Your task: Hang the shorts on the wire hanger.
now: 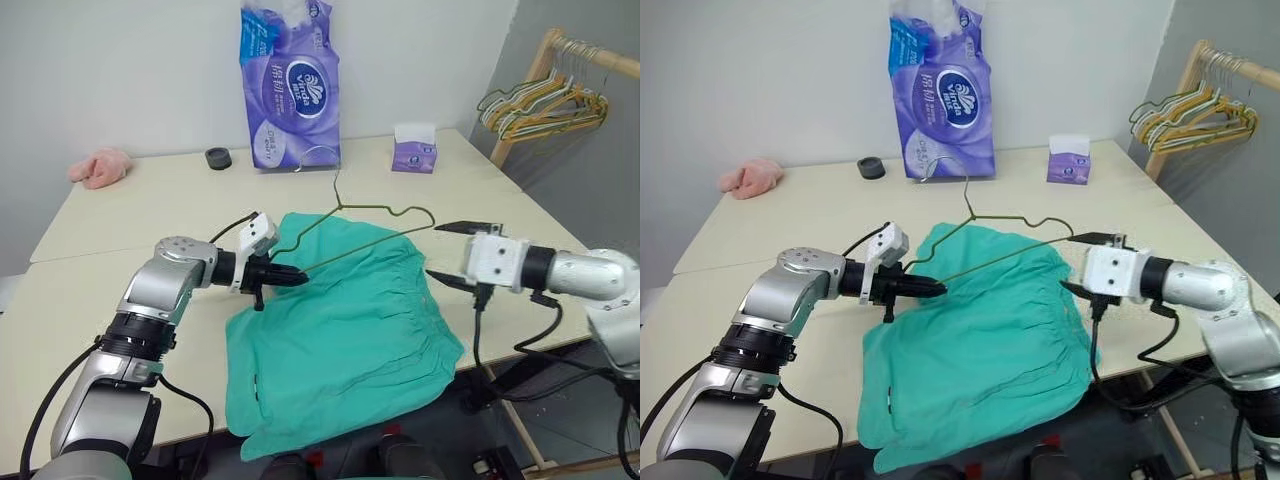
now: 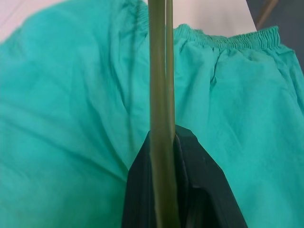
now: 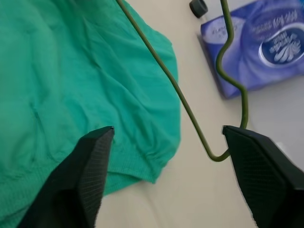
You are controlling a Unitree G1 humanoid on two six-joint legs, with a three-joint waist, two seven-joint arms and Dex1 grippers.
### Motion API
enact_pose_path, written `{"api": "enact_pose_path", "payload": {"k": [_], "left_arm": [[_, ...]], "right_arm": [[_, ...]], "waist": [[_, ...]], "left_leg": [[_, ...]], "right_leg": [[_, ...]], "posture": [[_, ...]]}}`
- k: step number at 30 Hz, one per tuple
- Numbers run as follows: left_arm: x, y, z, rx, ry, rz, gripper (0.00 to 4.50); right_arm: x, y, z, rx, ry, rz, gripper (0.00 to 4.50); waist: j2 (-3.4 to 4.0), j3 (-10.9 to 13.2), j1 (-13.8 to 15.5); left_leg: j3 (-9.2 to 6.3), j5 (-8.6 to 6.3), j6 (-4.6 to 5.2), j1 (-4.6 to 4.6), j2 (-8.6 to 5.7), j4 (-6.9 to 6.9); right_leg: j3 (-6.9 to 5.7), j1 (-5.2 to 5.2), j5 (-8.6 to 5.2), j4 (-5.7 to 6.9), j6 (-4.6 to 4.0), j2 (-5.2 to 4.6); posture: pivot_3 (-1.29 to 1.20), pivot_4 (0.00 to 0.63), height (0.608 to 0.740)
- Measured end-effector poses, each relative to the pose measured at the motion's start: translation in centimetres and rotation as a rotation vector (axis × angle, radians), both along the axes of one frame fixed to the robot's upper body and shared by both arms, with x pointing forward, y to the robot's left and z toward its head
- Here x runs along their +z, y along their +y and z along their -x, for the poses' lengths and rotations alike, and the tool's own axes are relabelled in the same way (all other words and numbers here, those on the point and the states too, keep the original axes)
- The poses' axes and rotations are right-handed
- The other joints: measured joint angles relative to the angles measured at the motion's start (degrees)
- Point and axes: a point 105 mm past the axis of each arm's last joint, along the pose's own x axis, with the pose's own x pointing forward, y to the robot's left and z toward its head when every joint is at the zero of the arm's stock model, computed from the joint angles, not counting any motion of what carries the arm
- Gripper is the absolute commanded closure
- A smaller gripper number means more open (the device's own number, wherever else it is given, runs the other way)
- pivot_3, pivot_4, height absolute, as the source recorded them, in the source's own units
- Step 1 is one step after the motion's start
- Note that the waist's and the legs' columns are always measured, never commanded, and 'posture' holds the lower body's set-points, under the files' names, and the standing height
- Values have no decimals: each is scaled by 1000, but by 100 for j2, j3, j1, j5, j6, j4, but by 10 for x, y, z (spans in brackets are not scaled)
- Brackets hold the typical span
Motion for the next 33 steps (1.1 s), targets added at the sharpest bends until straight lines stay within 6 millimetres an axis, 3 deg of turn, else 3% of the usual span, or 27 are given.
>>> {"api": "enact_pose_path", "payload": {"k": [5, 13, 19, 22, 33], "left_arm": [[-10, -2, 14, -141, -89, -154, 4500], [-7, -17, 18, -228, -161, -184, 4500], [-3, -23, 20, -253, -182, -188, 4500], [-2, -23, 21, -265, -194, -198, 4500], [-6, -18, 24, -277, -193, -221, 4500]], "right_arm": [[-2, 0, 10, -98, 200, -126, 89], [-42, 14, 18, -137, 403, -62, 89], [-55, 15, 12, -134, 445, 16, 89], [-57, 13, 8, -140, 457, 35, 707], [-65, 16, 18, -85, 546, 98, 4481]], "waist": [[7, 3, -22], [-1, 15, -21], [-1, 25, -43], [0, 27, -41], [0, 31, -32]], "left_leg": [[2, 0, 0, 2, 3, -1], [7, -1, 1, -3, 1, 0], [8, -1, 2, -1, 1, 0], [6, -1, 1, -1, 2, 0], [5, -1, 2, -2, 2, 0]], "right_leg": [[0, 0, 1, 1, -4, -3], [-1, 0, 0, -6, 0, -2], [-2, -1, 0, -6, 1, -1], [-3, -2, 0, -6, 1, 0], [-4, -2, -1, -6, 1, 0]], "posture": [[-128, 50, 740], [-139, 55, 740], [-134, 56, 740], [-128, 57, 740], [-127, 59, 740]]}}
